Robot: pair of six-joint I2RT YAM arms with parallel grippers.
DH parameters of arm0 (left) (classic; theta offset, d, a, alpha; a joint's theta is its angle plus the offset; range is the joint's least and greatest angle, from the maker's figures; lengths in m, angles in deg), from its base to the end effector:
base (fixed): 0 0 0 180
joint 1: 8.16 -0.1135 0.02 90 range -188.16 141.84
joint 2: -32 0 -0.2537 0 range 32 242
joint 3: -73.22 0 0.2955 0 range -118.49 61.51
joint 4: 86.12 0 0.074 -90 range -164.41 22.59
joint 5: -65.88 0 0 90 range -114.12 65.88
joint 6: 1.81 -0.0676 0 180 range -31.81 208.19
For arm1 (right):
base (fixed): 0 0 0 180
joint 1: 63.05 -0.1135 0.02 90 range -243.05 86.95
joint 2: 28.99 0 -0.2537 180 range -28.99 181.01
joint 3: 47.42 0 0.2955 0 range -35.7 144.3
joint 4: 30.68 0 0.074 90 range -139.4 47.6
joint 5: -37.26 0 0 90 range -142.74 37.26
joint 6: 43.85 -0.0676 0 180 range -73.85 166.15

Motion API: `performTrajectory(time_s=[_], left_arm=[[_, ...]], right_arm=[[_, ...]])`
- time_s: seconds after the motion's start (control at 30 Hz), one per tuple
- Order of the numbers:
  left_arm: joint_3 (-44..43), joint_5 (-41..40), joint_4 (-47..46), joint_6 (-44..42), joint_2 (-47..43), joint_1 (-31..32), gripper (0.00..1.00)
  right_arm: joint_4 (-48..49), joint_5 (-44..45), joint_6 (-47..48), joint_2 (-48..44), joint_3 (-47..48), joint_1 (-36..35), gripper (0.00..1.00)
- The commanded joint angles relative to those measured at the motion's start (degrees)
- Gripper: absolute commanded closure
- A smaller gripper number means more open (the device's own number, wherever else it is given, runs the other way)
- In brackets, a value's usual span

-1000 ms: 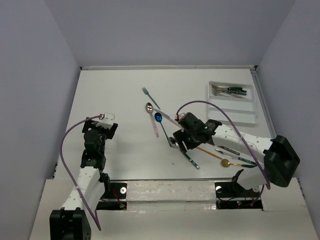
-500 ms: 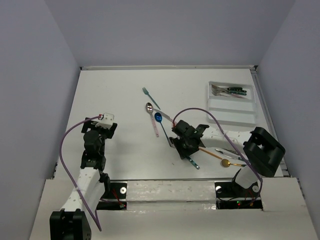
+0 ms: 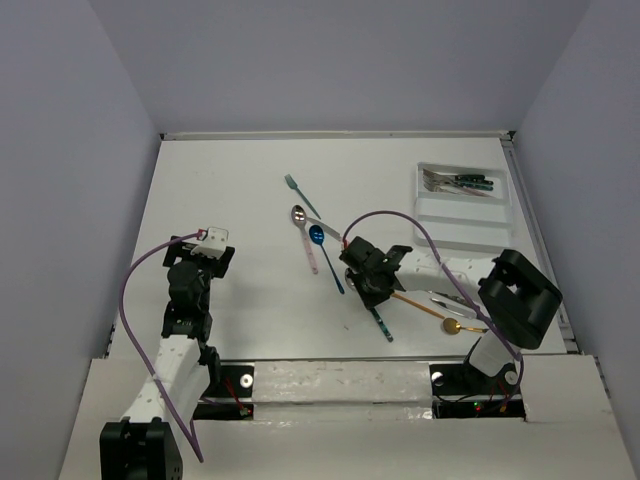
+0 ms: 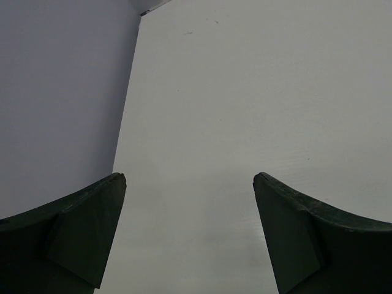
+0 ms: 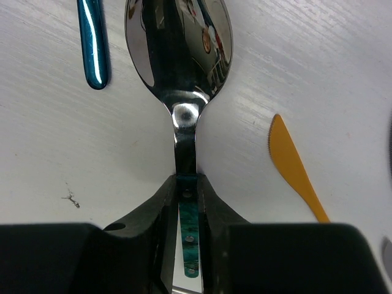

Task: Sort the eating utensils into containers

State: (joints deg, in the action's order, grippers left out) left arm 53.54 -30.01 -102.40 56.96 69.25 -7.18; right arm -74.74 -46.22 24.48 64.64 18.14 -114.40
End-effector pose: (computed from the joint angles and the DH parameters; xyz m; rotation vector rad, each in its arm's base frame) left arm 0.2411 0.0028 0.1747 0.3695 1.5722 0.4916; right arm 0.2184 0.2608 0.0933 -0.6981 2.7332 0.1347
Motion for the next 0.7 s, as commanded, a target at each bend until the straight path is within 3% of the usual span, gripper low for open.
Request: performTrajectory(time_s=[0.0,0.1,0.17,0.3,0.33,0.4,0.47,0.5,0.63,0.67], left_arm=[[0.58,-0.44,-4.09,-0.51,-0.96,-0.45,0.01],[0.58,-0.44,-4.09,-0.42,-0.87,-0.45,0.01],[0.58,-0.52,-4.18,-0.51,-0.87,-0.53,0.01],[0.76,-0.70,-4.36,-0.42,-0.87,-0.45,0.01],[0.76,-0.61,-4.36,-0.51,-0.87,-0.45,0.01],[0.76,-0.70,-4.44,-0.42,-0.87,-0.45,0.01],[0.76,-0.70,-4.53,-0.42,-0.87,-0.45,0.01],[0.76,-0.70,-4.44,-0.42,-0.96,-0.45,0.01],[0.85,-0.79,-4.53,-0.42,-1.22,-0.45,0.01],[0.93,-0.70,-4.53,-0.42,-1.39,-0.45,0.01]], right_arm=[[1.14,1.30,2.76,0.95,1.26,-0.24,1.00],[1.05,3.75,7.58,-3.17,5.47,-0.24,1.00],[2.18,10.65,11.54,-6.50,10.02,-0.24,1.00],[15.07,20.80,34.09,-9.94,11.99,-0.24,1.00],[23.20,20.90,48.77,-10.82,10.42,0.54,1.00],[31.67,18.09,69.18,-11.01,8.74,4.23,1.00],[33.57,14.94,78.93,-10.13,9.61,8.27,1.00],[33.57,11.88,88.81,-9.61,9.79,12.90,1.00],[33.57,4.12,111.69,-7.06,5.40,26.98,1.00],[33.48,3.24,112.02,-6.44,6.18,29.62,1.00]])
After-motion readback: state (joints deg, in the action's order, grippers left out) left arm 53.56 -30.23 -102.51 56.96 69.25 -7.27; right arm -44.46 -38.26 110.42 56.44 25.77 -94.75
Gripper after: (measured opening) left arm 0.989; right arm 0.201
